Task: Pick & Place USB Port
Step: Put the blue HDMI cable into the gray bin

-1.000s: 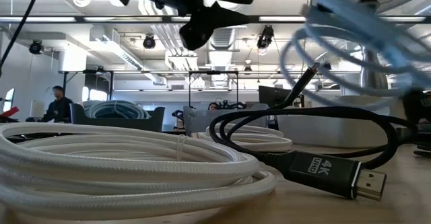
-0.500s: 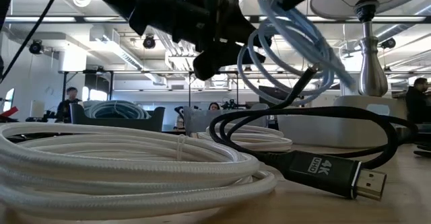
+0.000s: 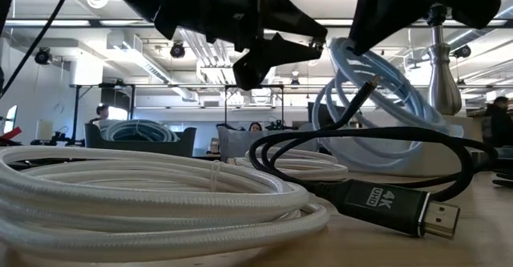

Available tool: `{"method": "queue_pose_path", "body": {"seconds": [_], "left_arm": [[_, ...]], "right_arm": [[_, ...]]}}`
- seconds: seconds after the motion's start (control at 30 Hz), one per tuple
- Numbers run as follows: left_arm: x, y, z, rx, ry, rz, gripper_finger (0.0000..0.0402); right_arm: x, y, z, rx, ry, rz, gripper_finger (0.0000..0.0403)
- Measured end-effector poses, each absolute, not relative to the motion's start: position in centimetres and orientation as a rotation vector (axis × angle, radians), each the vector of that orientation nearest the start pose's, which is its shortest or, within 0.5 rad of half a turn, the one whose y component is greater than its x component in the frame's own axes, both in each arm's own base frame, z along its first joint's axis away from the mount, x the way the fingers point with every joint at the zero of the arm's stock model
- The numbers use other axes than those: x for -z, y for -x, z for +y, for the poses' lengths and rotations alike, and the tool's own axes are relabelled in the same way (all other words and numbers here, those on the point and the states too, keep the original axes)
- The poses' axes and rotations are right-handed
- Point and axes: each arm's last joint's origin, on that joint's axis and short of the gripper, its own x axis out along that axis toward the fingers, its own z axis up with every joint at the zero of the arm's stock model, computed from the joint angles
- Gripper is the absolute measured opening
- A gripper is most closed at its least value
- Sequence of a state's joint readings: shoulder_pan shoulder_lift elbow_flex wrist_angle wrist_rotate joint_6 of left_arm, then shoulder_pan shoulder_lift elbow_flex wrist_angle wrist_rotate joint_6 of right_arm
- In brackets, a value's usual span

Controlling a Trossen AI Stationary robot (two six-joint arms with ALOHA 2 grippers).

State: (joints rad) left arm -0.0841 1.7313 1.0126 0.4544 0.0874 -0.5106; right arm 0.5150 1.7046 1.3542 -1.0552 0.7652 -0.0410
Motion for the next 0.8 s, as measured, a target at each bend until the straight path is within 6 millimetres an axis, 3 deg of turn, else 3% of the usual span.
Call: {"method": "queue_pose_path", "body": {"seconds": [0.8], "left_arm": [[-22.7,-38.2,-2.9,0.101,0.443,0.286,0.0154]], "right_arm": [[-25.0,-30.0,13.4,0.2,0.882,1.087,0.0047]]}}
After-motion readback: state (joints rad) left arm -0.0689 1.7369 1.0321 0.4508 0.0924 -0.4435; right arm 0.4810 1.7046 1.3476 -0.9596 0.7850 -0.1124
